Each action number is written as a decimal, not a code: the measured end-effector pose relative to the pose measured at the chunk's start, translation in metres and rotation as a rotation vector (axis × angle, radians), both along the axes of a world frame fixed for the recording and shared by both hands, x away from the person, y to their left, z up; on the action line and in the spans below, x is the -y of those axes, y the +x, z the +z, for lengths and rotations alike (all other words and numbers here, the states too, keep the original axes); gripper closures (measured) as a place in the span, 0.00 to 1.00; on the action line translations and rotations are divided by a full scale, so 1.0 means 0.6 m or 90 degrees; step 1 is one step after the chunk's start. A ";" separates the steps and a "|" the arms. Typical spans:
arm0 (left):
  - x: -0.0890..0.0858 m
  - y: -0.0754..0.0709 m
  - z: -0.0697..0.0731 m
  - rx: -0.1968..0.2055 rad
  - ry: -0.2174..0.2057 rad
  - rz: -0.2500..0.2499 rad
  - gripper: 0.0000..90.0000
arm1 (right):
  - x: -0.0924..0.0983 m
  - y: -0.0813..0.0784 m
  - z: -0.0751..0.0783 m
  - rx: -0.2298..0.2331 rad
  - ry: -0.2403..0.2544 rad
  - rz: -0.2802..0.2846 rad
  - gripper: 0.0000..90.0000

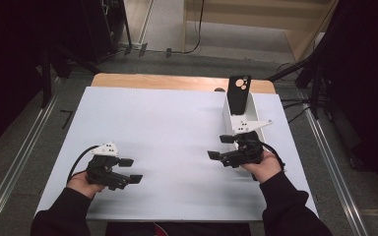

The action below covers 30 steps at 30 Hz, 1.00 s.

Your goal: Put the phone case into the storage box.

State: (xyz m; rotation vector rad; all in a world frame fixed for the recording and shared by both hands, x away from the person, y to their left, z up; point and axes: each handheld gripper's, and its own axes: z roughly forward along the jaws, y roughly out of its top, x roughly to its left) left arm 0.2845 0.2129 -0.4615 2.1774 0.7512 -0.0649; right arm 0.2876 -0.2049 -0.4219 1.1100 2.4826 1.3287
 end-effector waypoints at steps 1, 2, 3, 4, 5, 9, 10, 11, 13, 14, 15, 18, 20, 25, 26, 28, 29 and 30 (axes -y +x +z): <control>0.000 0.000 0.000 0.000 -0.001 0.001 0.27 | 0.001 -0.002 -0.002 -0.001 0.001 0.001 0.22; 0.000 0.000 0.000 0.000 -0.001 0.000 0.27 | 0.001 -0.003 -0.003 0.000 0.000 0.001 0.23; -0.001 -0.001 0.002 -0.001 0.000 0.001 0.27 | 0.001 -0.005 -0.005 -0.004 0.003 0.001 0.23; -0.002 -0.001 0.002 -0.001 -0.001 0.002 0.27 | 0.002 -0.007 -0.007 -0.003 0.003 0.002 0.24; -0.002 -0.001 0.002 -0.001 -0.003 0.000 0.27 | 0.002 -0.009 -0.009 -0.007 0.004 0.002 0.24; -0.003 -0.002 0.003 0.000 -0.003 0.000 0.27 | 0.004 -0.020 -0.015 -0.011 0.003 0.005 0.26; -0.003 -0.002 0.003 0.000 -0.004 -0.001 0.27 | 0.005 -0.022 -0.017 -0.012 0.002 0.006 0.26; -0.002 -0.003 0.003 0.001 -0.003 0.001 0.27 | 0.006 -0.025 -0.018 -0.014 0.002 0.006 0.26; -0.001 -0.003 0.003 0.001 -0.002 -0.002 0.27 | 0.009 -0.029 -0.023 -0.019 0.002 0.005 0.26; -0.001 -0.004 0.003 0.000 -0.001 -0.001 0.27 | 0.010 -0.032 -0.025 -0.021 -0.001 0.004 0.26; -0.002 -0.003 0.003 0.001 0.000 -0.005 0.27 | 0.011 -0.035 -0.028 -0.023 0.001 0.004 0.26; -0.004 -0.004 0.005 0.001 -0.003 0.001 0.27 | 0.013 -0.044 -0.034 -0.020 0.004 0.012 0.26; -0.005 -0.004 0.004 0.001 -0.005 0.000 0.27 | 0.014 -0.049 -0.037 -0.019 0.001 0.020 0.26; -0.004 -0.006 0.004 0.001 -0.005 0.000 0.27 | 0.014 -0.062 -0.046 -0.018 0.003 0.038 0.26; -0.004 -0.006 0.004 0.002 -0.005 0.000 0.27 | 0.014 -0.065 -0.048 -0.015 0.002 0.042 0.26; -0.004 -0.007 0.004 0.001 -0.003 -0.001 0.27 | 0.015 -0.068 -0.051 -0.012 0.000 0.049 0.25; -0.004 -0.008 0.004 0.001 -0.003 -0.002 0.27 | 0.016 -0.069 -0.053 -0.008 -0.003 0.052 0.25; -0.005 -0.008 0.004 0.003 -0.004 0.000 0.27 | 0.016 -0.070 -0.055 -0.006 -0.003 0.053 0.25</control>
